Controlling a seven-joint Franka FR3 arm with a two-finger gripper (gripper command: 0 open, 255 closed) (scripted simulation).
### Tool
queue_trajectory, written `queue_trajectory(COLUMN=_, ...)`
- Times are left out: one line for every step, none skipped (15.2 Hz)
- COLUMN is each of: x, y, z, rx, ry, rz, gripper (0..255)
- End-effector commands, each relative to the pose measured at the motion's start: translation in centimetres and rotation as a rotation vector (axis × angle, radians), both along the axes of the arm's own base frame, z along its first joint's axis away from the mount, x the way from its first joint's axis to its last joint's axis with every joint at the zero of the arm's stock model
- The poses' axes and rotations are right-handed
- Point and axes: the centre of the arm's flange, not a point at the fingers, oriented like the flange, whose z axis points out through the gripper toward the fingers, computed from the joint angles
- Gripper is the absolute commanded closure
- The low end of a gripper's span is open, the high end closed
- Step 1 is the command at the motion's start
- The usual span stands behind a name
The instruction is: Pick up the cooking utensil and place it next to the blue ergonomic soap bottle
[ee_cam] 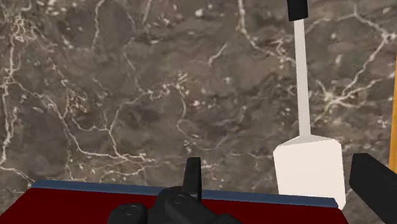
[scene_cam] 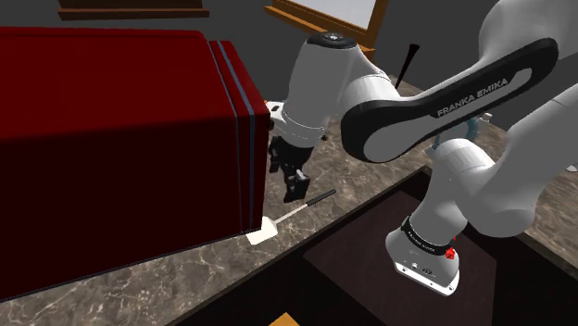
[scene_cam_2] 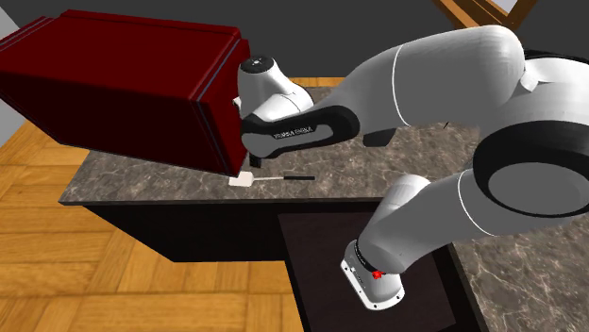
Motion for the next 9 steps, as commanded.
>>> queue_trajectory(x=-2.2, y=-0.2, z=-4.2, rx=-0.137, ry=0.150, rz=0.154, gripper=0)
queue_trajectory(x=-2.3, y=-0.3, z=-4.8, rx=-0.137, ry=0.150, rz=0.154, gripper=0)
queue_trajectory(x=-2.3, y=-0.3, z=-5.3, rx=-0.137, ry=0.150, rz=0.154, gripper=0)
queue_trajectory(x=-2.3, y=-0.3, z=-5.8, rx=-0.137, ry=0.150, rz=0.154, gripper=0)
queue_trajectory(x=-2.3, y=-0.4, z=-6.3, rx=-0.137, ry=0.150, rz=0.154, gripper=0)
queue_trajectory(x=-2.3, y=-0.4, z=-7.2, rx=-0.137, ry=0.150, rz=0.154, gripper=0)
queue_trajectory(x=-2.3, y=-0.4, z=-7.2, rx=-0.137, ry=0.150, rz=0.154, gripper=0)
queue_trajectory(x=-2.3, y=-0.4, z=-7.2, rx=-0.137, ry=0.150, rz=0.154, gripper=0)
queue_trajectory(x=-2.3, y=-0.4, z=-7.2, rx=-0.137, ry=0.150, rz=0.154, gripper=0)
